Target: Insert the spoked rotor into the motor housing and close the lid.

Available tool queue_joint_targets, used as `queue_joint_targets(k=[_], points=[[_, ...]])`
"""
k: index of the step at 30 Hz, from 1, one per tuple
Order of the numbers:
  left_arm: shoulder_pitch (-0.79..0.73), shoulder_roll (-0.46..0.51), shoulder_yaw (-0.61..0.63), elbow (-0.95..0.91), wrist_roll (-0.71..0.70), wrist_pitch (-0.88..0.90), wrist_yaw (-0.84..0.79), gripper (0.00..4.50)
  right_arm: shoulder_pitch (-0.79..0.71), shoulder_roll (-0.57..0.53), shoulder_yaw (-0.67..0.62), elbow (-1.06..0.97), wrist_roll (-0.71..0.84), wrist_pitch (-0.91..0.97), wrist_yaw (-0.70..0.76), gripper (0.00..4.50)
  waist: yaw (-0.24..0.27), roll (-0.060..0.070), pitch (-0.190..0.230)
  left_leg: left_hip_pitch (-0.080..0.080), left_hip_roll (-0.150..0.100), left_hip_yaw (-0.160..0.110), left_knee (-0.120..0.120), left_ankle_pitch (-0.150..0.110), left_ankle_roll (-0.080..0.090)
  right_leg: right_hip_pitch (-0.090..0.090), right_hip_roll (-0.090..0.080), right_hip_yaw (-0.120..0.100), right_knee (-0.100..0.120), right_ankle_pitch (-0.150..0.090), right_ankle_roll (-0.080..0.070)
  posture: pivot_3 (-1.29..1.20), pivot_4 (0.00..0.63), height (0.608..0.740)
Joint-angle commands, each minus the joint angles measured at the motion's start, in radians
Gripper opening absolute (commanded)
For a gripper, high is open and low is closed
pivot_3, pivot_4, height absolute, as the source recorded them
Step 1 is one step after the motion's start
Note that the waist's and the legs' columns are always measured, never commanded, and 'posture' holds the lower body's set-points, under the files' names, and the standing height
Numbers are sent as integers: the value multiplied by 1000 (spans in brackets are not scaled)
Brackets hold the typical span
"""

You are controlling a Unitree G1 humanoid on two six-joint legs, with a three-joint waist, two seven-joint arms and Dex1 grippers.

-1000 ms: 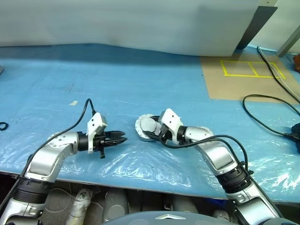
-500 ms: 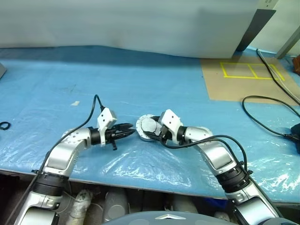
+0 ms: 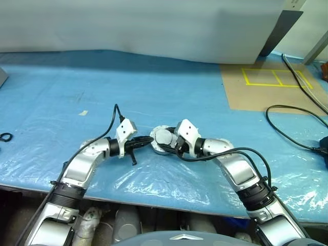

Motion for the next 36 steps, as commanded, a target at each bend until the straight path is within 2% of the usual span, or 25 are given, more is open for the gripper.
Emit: queue_joint_targets(k=[1, 5, 6, 8, 9, 13, 18, 23, 29, 36], points=[[10, -9, -18, 23, 24, -2, 21, 51, 45, -27, -15, 21, -8, 63, -6, 2950, 3, 0, 0, 0, 0, 0, 0, 0, 0, 0, 0, 0, -1, 0, 0, 0, 150, 740], [23, -2, -34, 51, 49, -25, 18, 51, 57, -32, -28, -14, 9, 58, 8, 2950, 11, 1, -2, 0, 0, 0, -4, 0, 0, 1, 0, 0, -6, 0, 0, 0, 150, 740], [22, 0, -33, 61, 51, -29, 17, 0, 51, -31, -40, -39, 37, 95, 20, 3702, 12, 1, -3, 0, 0, 0, -5, 0, 0, 2, 0, 0, -8, 0, 0, 0, 150, 740], [16, 2, -32, 79, 54, -36, 19, 0, 40, -38, -49, -72, 70, 152, 43, 4330, 12, 1, -4, 0, 0, 0, -8, 0, 0, 2, -1, 0, -10, 0, 1, 0, 150, 740], [10, 2, -30, 93, 57, -43, 23, 0, 31, -48, -55, -89, 93, 190, 59, 4451, 13, 1, -4, 0, 0, 0, -9, 0, 0, 2, 0, 0, -10, 0, 1, 0, 150, 740], [-14, -3, -26, 128, 58, -55, 30, 0, -15, -52, -157, -165, 221, 284, 86, 4451, 16, 1, -4, 1, -1, 0, -11, 0, 0, 1, 0, 0, -10, 0, 1, 0, 150, 740], [-22, -3, -24, 141, 55, -63, 28, 0, -21, -19, -261, -224, 338, 381, 53, 4451, 15, 1, -4, -1, -1, 2, -14, 0, 0, -3, 1, 0, -10, 0, 1, 0, 150, 740], [-11, 8, -22, 144, 55, -70, 21, 0, -6, 18, -421, -138, 515, 637, -14, 4451, 21, 1, -4, -2, -2, 2, -16, 0, -1, -3, 1, -1, -11, 0, 1, 0, 150, 740], [-2, 7, -26, 104, 35, -52, 2, 0, 1, 90, -490, -67, 589, 783, -107, 4451, 20, 2, -4, -2, -1, 2, -16, 0, -1, -3, 1, -1, -11, 0, 1, 0, 150, 740], [-16, 12, -6, 122, 29, -31, -3, 0, 1, 163, -474, -83, 611, 808, -177, 4451, 21, 3, -4, -2, -1, 2, -16, 0, -1, -4, 1, -1, -11, 0, 1, 0, 150, 740]])
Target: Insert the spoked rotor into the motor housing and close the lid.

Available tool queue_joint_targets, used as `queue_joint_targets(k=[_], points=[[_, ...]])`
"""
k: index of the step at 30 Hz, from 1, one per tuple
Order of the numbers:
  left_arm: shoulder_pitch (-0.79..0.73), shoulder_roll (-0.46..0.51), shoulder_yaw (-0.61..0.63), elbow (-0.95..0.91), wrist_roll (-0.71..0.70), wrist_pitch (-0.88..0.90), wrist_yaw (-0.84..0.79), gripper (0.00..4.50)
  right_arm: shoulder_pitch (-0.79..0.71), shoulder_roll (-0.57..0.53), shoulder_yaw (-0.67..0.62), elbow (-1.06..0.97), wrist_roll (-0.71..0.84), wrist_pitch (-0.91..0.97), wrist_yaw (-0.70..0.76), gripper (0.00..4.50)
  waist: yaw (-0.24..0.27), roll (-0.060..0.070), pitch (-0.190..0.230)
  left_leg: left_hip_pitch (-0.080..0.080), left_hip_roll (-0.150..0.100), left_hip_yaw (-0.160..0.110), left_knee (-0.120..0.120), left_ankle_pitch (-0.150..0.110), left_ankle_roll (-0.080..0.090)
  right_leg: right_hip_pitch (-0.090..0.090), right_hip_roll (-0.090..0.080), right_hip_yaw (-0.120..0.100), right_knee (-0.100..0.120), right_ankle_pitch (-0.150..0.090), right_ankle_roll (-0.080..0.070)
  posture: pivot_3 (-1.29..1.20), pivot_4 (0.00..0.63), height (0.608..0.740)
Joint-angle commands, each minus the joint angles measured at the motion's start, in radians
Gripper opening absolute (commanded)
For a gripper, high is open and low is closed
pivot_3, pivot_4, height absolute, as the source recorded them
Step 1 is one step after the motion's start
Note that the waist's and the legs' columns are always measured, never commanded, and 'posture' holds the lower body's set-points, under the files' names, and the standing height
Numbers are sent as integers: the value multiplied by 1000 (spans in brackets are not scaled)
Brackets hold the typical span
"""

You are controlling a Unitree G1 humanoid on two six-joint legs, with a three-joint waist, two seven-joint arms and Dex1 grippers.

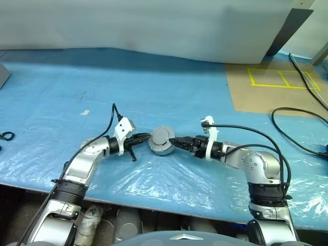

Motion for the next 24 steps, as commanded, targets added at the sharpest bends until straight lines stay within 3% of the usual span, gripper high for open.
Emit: queue_joint_targets(k=[1, 4, 12, 16, 21, 24], points=[[14, 13, -22, 23, 20, 13, -18, 0, -4, 18, -1, -31, 27, -2, -25, 4451, 0, 0, 0, 0, 0, 0, 0, 0, 0, 0, 0, 0, 0, 0, 0, 0, 150, 740], [12, 15, -20, 32, 24, 5, -20, 0, -3, 48, -15, -27, 46, -10, -36, 4451, 0, 0, 0, 0, 0, 0, 0, 0, 0, 0, 0, 0, 0, 0, 0, 0, 150, 740], [8, 8, -20, 43, 29, -4, -26, 0, 0, 63, -18, -44, 84, 5, -51, 1899, 0, 0, 0, 0, 0, 0, 0, 0, 0, 0, 0, 0, 0, 0, 0, 0, 150, 740], [4, 5, -15, 45, 28, -1, -26, 0, 9, 50, 11, -61, 93, 2, -43, 1205, 1, 2, 0, 1, 0, 0, 0, 0, 0, 1, -1, 0, 0, 0, 1, 0, 150, 740], [19, 14, -3, -2, -7, 39, -50, 0, 3, 62, 18, -52, 99, 2, -53, 1173, 0, 2, 0, 1, 0, 0, 0, 0, 0, 1, -1, 1, 0, 0, 1, 0, 150, 740], [70, 63, 30, -143, -135, 170, -130, 0, -3, 73, 5, -32, 103, 13, -69, 1172, -5, 2, 0, 1, 0, 0, -1, 0, 0, 0, 0, 0, 0, 0, 1, 0, 150, 740]])
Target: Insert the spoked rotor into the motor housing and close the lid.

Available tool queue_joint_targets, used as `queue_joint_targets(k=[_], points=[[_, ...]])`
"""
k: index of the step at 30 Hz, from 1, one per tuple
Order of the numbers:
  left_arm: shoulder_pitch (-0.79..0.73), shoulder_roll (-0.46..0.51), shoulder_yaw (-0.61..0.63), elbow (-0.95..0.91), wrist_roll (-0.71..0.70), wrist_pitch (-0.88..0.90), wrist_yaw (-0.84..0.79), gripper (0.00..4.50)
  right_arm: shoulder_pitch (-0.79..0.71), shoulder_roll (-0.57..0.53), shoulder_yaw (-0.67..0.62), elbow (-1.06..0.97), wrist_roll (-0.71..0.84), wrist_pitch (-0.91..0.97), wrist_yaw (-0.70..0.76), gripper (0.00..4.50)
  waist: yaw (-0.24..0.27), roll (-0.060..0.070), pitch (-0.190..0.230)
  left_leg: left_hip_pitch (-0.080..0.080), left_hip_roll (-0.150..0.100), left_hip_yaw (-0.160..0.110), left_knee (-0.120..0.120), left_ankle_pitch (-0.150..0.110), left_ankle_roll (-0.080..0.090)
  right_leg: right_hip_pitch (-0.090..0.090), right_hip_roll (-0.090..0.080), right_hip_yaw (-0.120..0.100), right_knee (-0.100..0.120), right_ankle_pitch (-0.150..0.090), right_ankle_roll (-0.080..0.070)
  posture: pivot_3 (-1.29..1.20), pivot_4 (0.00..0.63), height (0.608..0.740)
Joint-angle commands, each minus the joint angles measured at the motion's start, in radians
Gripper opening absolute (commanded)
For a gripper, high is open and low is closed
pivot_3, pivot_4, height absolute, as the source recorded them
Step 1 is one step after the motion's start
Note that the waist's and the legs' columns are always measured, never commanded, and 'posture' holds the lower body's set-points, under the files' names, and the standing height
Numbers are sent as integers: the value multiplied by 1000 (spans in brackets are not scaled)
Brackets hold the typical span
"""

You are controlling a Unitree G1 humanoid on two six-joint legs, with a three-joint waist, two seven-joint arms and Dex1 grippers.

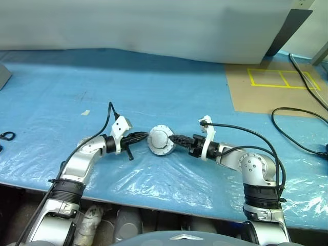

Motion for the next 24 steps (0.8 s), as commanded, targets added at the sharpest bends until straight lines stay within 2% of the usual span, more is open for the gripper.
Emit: queue_joint_targets(k=[1, 5, 7, 10, 16, 22, 24], points=[[74, 58, 2, -164, -137, 159, -106, 0, -14, 23, 17, -9, 34, 21, -13, 1170, -10, 0, 0, 0, 0, 0, -1, 0, 0, -1, 0, 0, 0, 0, 0, 0, 150, 740], [132, 138, 68, -268, -236, 261, -150, 0, -26, 30, -4, 29, 44, 50, -35, 1170, -21, 0, 0, -13, 1, 0, -1, 0, -1, -13, 2, -2, 2, 3, 3, 0, 150, 740], [152, 173, 97, -293, -270, 295, -160, 0, -34, 40, -29, 47, 72, 79, -41, 1170, -25, 0, 0, -14, 1, -1, -1, 0, -1, -13, 3, -3, 3, 3, 3, 0, 150, 740], [169, 189, 125, -285, -281, 307, -137, 0, -73, 79, -135, 95, 176, 134, -52, 1170, -24, 1, 0, -14, 1, -2, -1, 0, -1, -13, 2, -3, 2, 3, 3, 0, 150, 740], [143, 120, 190, -247, -360, 413, -26, 0, -158, 155, -271, 66, 364, 186, -132, 1170, -22, 1, 2, -16, 1, -1, 1, 0, -1, -14, 2, -3, 3, 3, 3, 0, 150, 740], [104, 32, 283, -215, -510, 546, 65, 0, -186, 207, -294, 30, 504, 184, -267, 1170, -21, 1, 2, -15, 1, -2, 1, 0, -1, -14, 2, -4, 3, 3, 3, 0, 150, 740], [88, 8, 327, -200, -590, 606, 83, 364, -183, 208, -287, 32, 537, 176, -301, 1170, -20, 1, 2, -16, 1, -2, 1, 0, -1, -14, 2, -4, 3, 3, 3, 0, 150, 740]])
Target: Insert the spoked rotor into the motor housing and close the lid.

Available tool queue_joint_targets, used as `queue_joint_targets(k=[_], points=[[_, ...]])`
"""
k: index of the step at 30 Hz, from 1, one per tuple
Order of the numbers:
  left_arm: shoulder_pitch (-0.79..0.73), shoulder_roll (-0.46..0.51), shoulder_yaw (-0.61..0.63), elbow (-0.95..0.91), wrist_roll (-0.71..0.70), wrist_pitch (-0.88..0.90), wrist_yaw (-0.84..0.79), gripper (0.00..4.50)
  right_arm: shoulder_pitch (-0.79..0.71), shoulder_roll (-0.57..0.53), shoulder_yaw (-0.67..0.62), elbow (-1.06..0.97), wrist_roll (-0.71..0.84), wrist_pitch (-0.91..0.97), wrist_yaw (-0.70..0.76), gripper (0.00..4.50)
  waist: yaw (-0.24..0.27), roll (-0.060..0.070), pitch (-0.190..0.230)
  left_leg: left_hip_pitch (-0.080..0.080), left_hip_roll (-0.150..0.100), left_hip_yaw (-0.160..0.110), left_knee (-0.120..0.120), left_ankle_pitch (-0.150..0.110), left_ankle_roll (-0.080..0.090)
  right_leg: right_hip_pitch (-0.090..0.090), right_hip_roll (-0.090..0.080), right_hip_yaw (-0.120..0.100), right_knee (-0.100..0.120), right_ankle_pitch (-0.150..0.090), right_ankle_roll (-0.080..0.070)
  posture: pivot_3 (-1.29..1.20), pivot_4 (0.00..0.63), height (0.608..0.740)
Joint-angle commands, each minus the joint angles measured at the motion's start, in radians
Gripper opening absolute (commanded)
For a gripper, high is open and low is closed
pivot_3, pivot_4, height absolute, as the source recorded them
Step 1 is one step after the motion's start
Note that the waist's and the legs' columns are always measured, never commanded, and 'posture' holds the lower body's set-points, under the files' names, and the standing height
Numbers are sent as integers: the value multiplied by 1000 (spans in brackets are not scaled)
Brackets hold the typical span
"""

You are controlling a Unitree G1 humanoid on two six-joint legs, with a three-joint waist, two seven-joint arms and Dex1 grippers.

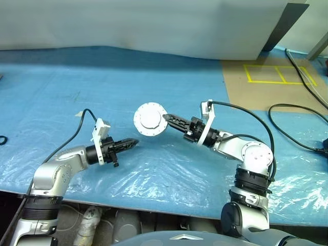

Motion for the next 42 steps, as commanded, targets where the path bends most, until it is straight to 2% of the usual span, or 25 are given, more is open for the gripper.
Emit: queue_joint_targets(k=[1, 8, 12, 22, 26, 36, 42], points=[[-26, -24, 88, 4, -138, 90, 33, 590, -9, 7, -4, -37, 111, -20, -45, 1170, 1, 0, 0, 0, 0, 0, 0, 0, 0, 0, 0, 0, 0, 0, 0, 0, 150, 740], [26, -36, 82, -8, -193, 137, 7, 2839, -28, -35, 24, -15, 179, -49, -94, 1170, 1, 0, 0, 0, 0, -1, 0, 0, 0, 0, 0, 0, 0, 0, 1, 0, 150, 740], [-6, -69, 89, -19, -240, 172, 59, 4178, -34, -65, 46, -2, 202, -61, -102, 1170, 3, 0, 0, -1, 0, -1, 1, 0, 0, 0, 0, -1, 0, 0, 1, 0, 150, 740], [-92, -219, 117, 43, -310, 180, 174, 4178, -32, -131, 92, 7, 232, -87, -107, 1170, 11, -1, 0, -2, -1, -2, 4, 0, 0, 1, 0, 0, 1, 2, 3, 0, 150, 740], [-104, -248, 119, 45, -331, 180, 188, 4178, -32, -158, 107, 6, 237, -94, -109, 1170, 11, -1, 0, -2, -1, -2, 4, 0, 0, 1, 0, 0, 1, 2, 3, 0, 150, 740], [-86, -201, 92, 6, -317, 187, 156, 4178, -26, -191, 126, 18, 260, -116, -120, 1170, 13, -1, 0, -2, -1, -3, 6, 0, 0, 1, 0, 0, 2, 2, 3, 0, 150, 740], [-36, -111, 17, -38, -253, 180, 74, 4178, -26, -208, 143, 29, 273, -131, -125, 1170, 14, -1, 0, -2, -1, -3, 7, 0, 0, 1, 0, 0, 3, 2, 3, 0, 150, 740]])
